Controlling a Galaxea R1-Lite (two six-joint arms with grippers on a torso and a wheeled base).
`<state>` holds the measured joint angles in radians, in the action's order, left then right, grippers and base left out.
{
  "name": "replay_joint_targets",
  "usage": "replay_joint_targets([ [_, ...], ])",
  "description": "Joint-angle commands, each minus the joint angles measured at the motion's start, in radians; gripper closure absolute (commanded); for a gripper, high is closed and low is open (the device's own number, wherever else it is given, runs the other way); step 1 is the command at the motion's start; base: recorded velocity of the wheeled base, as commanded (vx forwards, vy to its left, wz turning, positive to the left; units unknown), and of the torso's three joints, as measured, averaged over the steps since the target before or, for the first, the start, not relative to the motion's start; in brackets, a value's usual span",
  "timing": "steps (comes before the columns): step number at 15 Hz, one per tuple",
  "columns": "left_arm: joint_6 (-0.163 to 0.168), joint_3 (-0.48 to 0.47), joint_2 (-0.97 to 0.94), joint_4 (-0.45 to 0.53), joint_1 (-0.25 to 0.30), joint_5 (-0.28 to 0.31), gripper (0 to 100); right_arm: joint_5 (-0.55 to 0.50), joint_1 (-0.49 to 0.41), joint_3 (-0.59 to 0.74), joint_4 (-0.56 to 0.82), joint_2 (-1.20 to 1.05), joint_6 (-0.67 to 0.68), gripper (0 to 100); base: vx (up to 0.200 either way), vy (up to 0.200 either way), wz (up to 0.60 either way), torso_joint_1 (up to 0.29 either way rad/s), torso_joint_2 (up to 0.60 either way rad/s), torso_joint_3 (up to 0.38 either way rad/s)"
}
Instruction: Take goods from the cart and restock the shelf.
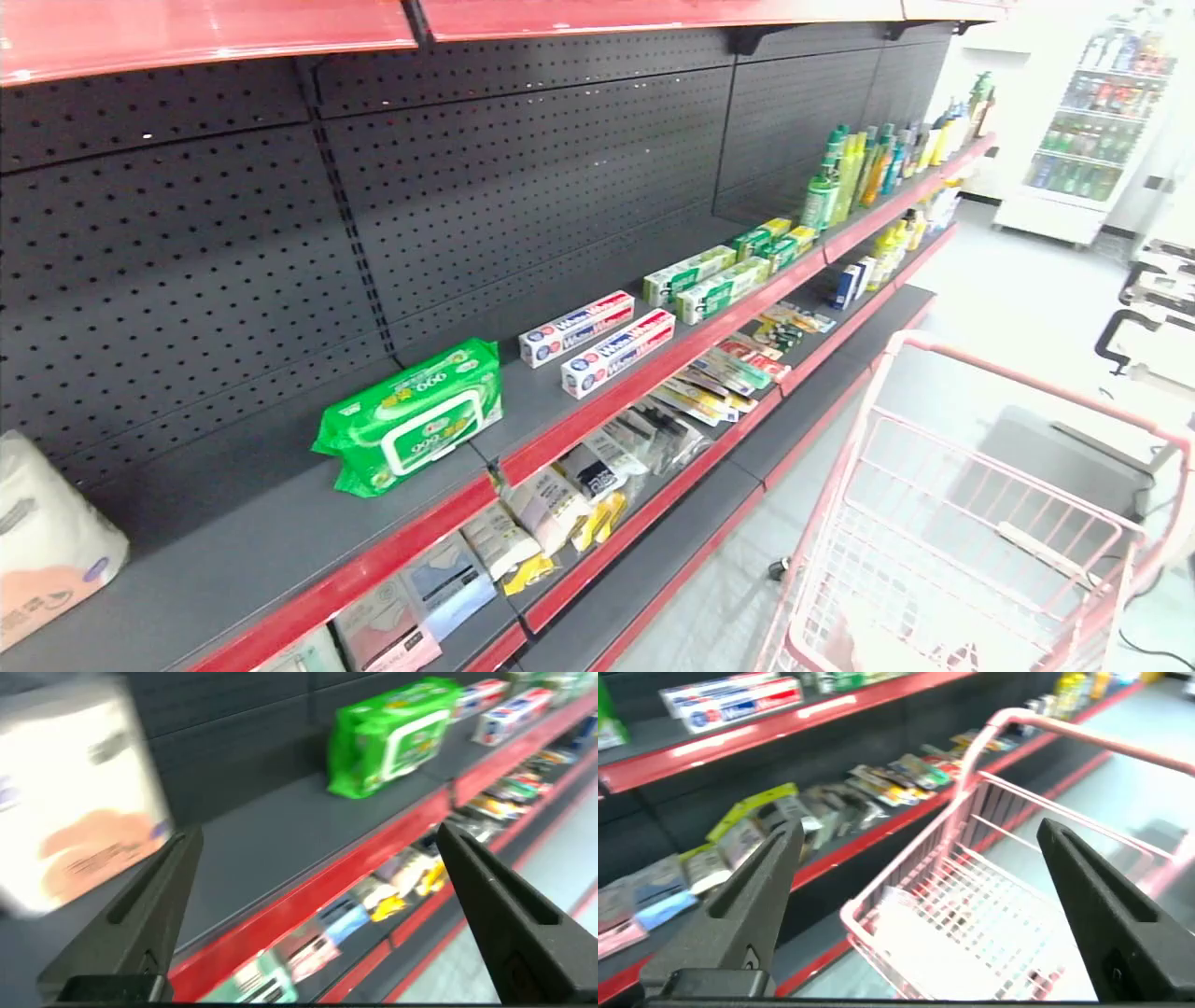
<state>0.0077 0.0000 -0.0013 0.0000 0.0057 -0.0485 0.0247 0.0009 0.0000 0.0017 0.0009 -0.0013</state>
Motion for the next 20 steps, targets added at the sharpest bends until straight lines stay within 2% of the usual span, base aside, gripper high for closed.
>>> replay_joint_targets([
  [1, 0.0, 0.0, 0.001, 0.0, 0.0, -0.001, 0, 0.0, 0.001, 0.0, 0.0, 0.001, 0.0, 0, 0.0, 0.0, -0.6, 0.002, 0.0, 0.007],
  [11, 0.0, 0.0, 0.001, 0.0, 0.0, -0.001, 0, 0.0, 0.001, 0.0, 0.0, 0.001, 0.0, 0, 0.0, 0.0, -0.6, 0.002, 0.0, 0.002],
  [18, 0.0, 0.0, 0.001, 0.0, 0.0, -0.001, 0, -0.002, 0.001, 0.0, 0.0, -0.001, 0.01, 0, 0.0, 0.0, 0.0, 0.0, 0.0, 0.0],
  [19, 0.0, 0.0, 0.001, 0.0, 0.0, -0.001, 0, 0.026, 0.001, -0.009, -0.006, 0.001, -0.019, 0, 0.0, 0.0, 0.0, 0.0, 0.0, 0.0],
  [20, 0.0, 0.0, 0.001, 0.0, 0.0, -0.001, 0, 0.092, 0.016, -0.144, -0.011, 0.117, -0.013, 0, 0.0, 0.0, 0.0, 0.0, 0.0, 0.0],
])
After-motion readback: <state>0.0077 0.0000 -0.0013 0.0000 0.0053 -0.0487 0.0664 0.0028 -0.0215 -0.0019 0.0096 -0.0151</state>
